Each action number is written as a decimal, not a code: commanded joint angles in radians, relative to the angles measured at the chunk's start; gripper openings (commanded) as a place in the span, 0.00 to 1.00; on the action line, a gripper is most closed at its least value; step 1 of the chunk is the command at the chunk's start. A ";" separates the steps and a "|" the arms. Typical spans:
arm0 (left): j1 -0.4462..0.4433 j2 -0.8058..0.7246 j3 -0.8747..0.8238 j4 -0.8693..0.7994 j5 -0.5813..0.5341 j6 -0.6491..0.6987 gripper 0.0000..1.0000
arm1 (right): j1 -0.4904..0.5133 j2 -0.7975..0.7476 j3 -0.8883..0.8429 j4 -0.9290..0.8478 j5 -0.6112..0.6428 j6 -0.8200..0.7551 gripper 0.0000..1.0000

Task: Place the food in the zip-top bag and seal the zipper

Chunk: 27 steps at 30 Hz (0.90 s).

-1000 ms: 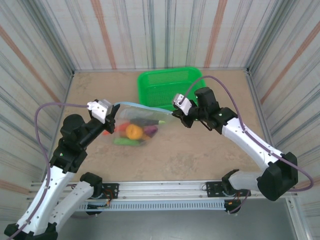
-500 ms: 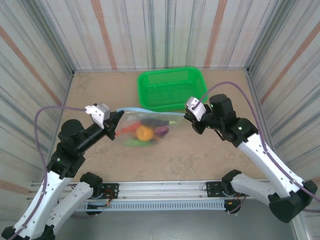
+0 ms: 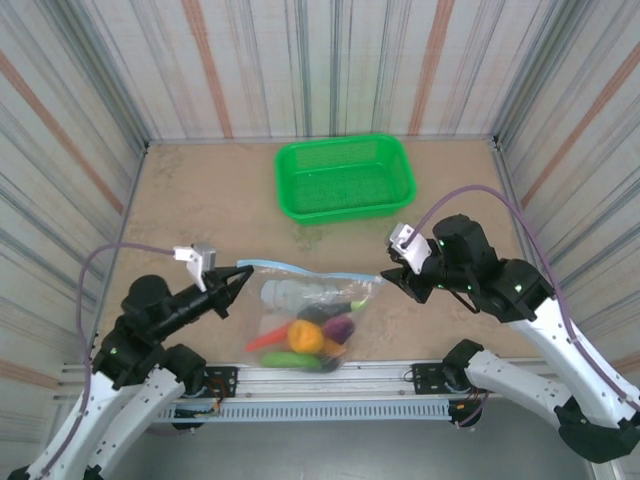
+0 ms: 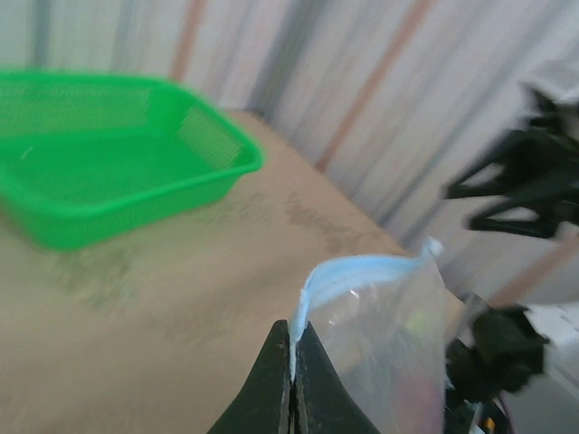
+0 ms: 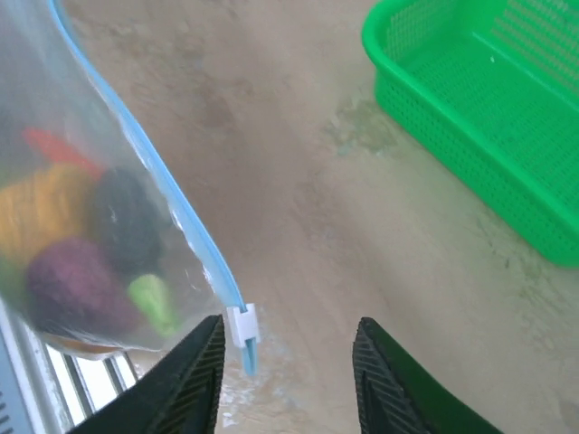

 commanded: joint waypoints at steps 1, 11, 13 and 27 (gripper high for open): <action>0.003 0.164 -0.085 0.044 -0.352 -0.247 0.00 | 0.002 0.085 0.006 0.062 0.131 0.059 0.50; 0.272 1.000 0.101 0.101 -0.331 -0.566 0.00 | 0.017 0.329 0.128 0.120 0.301 0.300 0.47; 0.302 1.075 0.121 0.118 -0.322 -0.616 0.00 | 0.015 0.366 0.148 0.096 0.275 0.359 0.47; 0.327 1.073 0.112 0.209 -0.350 -0.554 0.25 | 0.129 0.546 0.125 0.134 -0.022 0.445 0.39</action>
